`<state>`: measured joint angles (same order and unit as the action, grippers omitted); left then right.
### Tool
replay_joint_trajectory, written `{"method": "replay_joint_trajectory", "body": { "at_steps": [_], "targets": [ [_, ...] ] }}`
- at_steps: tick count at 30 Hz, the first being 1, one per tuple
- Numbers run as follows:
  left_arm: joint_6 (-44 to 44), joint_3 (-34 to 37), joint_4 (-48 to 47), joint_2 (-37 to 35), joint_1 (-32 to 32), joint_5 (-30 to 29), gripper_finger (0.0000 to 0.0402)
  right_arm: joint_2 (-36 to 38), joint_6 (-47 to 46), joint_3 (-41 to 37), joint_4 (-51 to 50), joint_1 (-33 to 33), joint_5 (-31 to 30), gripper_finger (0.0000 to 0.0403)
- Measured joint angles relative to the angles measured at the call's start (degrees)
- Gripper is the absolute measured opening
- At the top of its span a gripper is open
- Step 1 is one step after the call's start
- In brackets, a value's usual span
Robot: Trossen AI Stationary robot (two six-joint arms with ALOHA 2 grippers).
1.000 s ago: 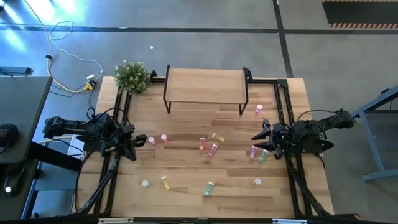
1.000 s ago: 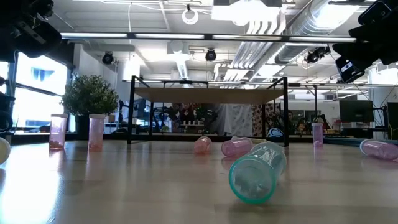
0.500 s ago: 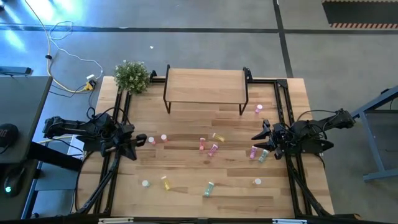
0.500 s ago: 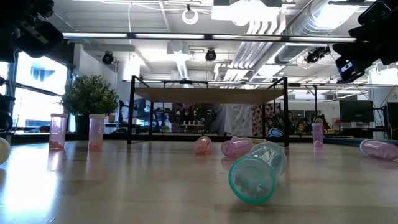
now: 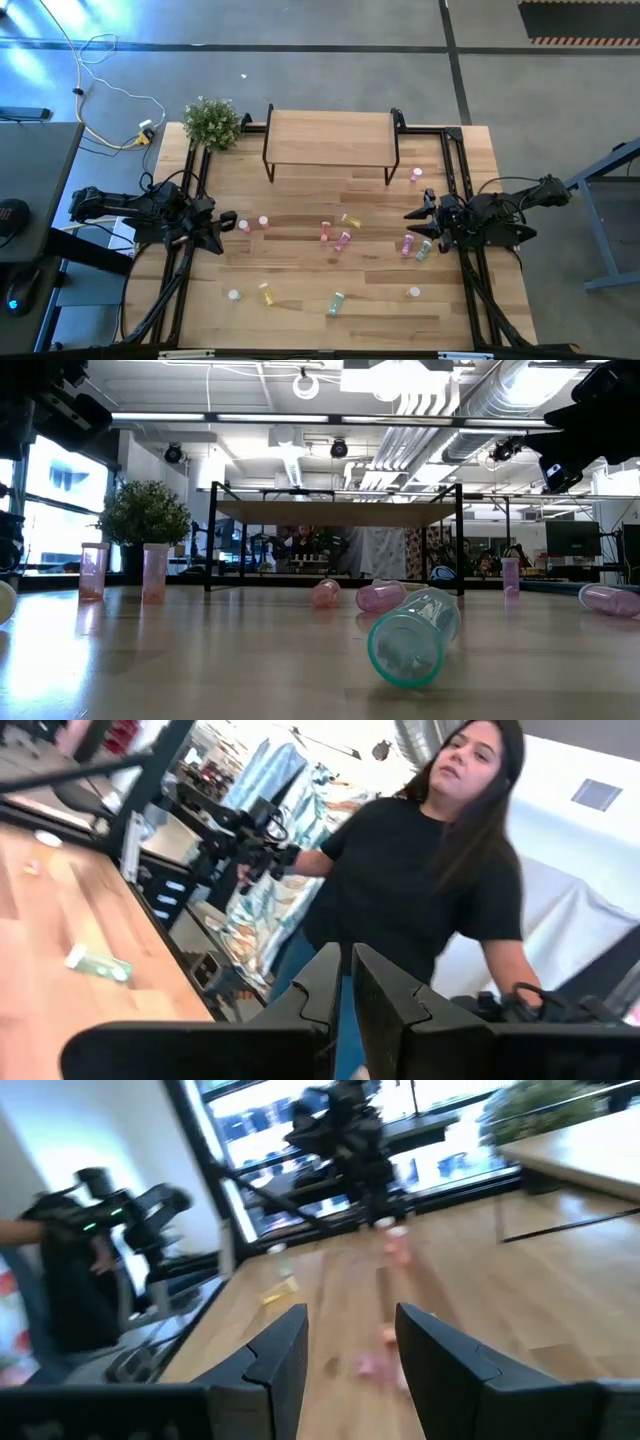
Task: Pick and place medicine bottles onto shelf by color
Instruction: Put the top right purple pill bottle on the shelf
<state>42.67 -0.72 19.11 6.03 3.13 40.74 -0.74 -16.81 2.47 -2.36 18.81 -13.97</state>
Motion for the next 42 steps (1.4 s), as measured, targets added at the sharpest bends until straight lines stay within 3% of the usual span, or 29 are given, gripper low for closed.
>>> {"method": "replay_joint_trajectory", "body": {
  "at_steps": [7, 13, 20, 29, 34, 42],
  "targets": [
    [1.2, 0.0, 0.0, 0.0, 0.0, -0.1, 0.0019, 0.0, -14.7, -0.1, 3.8, 0.0, -12.4, 0.0144],
    [1.2, 0.0, 0.0, 0.0, 0.0, -0.1, 0.0019, 0.0, -20.3, -0.1, 6.8, 0.0, -22.8, 0.0144],
    [0.6, 0.0, 0.0, 0.0, 0.0, -0.1, 0.0019, 0.0, -14.7, -0.1, 15.4, 0.0, -37.3, 0.0144],
    [0.6, 0.0, 0.0, 0.0, 0.0, -0.1, 0.0019, 0.0, -4.6, 0.5, 28.9, 0.0, -46.0, 0.0144],
    [0.6, 0.0, 0.0, 0.0, 0.0, -0.1, 0.0019, 0.0, 1.9, 6.9, 23.5, 0.0, -52.8, 0.0144],
    [0.6, 0.0, 0.0, 0.0, 0.0, -0.1, 0.0019, -0.7, 2.0, 23.5, 0.8, 0.0, -59.8, 0.0144]
  ]
}}
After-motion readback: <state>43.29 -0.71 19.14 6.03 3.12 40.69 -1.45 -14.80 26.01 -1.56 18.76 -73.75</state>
